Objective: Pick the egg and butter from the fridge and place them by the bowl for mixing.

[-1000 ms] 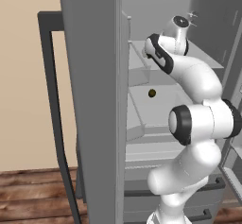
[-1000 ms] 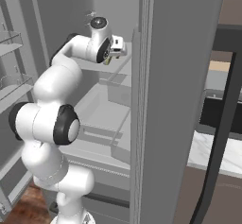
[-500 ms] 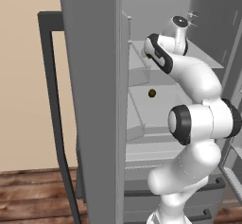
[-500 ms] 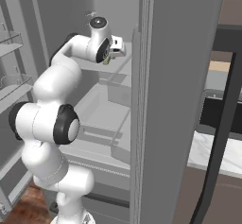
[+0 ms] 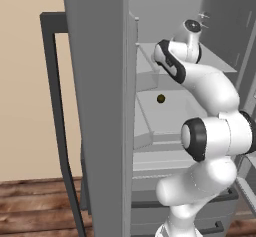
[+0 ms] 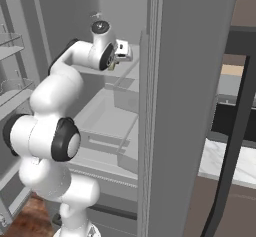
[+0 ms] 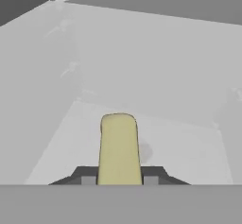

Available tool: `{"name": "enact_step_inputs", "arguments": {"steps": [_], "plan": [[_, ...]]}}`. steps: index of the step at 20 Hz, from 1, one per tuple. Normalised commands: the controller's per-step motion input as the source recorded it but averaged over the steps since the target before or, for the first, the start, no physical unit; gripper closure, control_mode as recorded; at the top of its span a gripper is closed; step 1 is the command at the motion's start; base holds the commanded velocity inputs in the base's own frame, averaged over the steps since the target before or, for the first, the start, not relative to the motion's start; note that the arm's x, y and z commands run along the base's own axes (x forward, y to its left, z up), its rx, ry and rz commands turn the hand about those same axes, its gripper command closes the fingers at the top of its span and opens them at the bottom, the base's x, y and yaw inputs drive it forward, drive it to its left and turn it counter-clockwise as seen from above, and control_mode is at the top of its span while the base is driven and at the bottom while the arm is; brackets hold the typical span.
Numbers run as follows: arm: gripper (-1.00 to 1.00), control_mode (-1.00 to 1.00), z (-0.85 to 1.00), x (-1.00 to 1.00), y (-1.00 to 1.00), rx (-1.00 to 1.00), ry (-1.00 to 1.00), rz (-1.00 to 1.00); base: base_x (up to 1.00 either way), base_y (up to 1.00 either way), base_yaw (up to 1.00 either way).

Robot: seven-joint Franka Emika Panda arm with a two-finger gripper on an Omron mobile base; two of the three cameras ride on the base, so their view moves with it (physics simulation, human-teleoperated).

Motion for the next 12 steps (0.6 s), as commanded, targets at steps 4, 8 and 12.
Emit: {"name": "enact_step_inputs", "arguments": {"steps": [4, 8, 12], "plan": [[1.00, -1.00, 0.00, -0.76, -0.10, 0.03, 0.00, -0.15, 0.00, 0.00, 0.00], [1.00, -1.00, 0.03, -0.81, -0.12, 0.05, 0.00, -0.14, 0.00, 0.00, 0.00], [1.00, -1.00, 0.01, -0.90, -0.08, 0.02, 0.00, -0.14, 0.00, 0.00, 0.00]]}}
